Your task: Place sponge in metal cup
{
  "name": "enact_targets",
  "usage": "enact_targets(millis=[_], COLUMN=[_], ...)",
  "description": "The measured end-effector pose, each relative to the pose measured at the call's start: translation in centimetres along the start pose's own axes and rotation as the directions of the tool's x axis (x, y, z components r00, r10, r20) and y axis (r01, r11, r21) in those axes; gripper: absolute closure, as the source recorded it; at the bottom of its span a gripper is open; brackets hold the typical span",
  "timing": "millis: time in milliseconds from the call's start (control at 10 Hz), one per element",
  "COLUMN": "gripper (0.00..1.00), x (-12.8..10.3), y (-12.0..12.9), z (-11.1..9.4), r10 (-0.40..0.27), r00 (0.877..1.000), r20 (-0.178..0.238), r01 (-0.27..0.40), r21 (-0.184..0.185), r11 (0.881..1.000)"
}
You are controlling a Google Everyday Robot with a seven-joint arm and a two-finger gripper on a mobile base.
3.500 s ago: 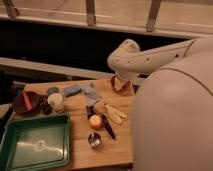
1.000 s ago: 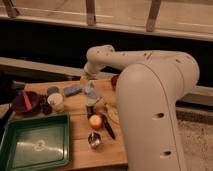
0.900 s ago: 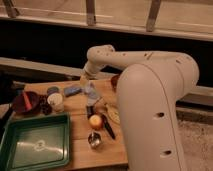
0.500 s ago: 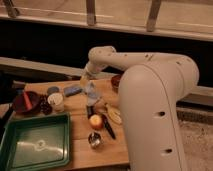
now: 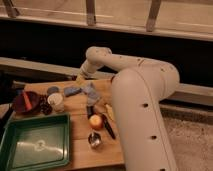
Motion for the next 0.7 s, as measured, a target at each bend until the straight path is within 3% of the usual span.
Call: enact_targets(millis=[300, 500, 700], gripper=[0.22, 0.22, 0.22], x=[-1.3, -2.3, -2.9], y=[0.8, 3.1, 5.2], z=[1.9, 2.7, 2.2], r10=[-0.058, -0.131, -0.218], r00=[0.998, 0.991, 0.974], r20=[-0.005, -0.028, -0.062], r01=[0.057, 0.128, 0.215], r21=[-0.056, -0.087, -0.062], r11=[0.997, 0.988, 0.975])
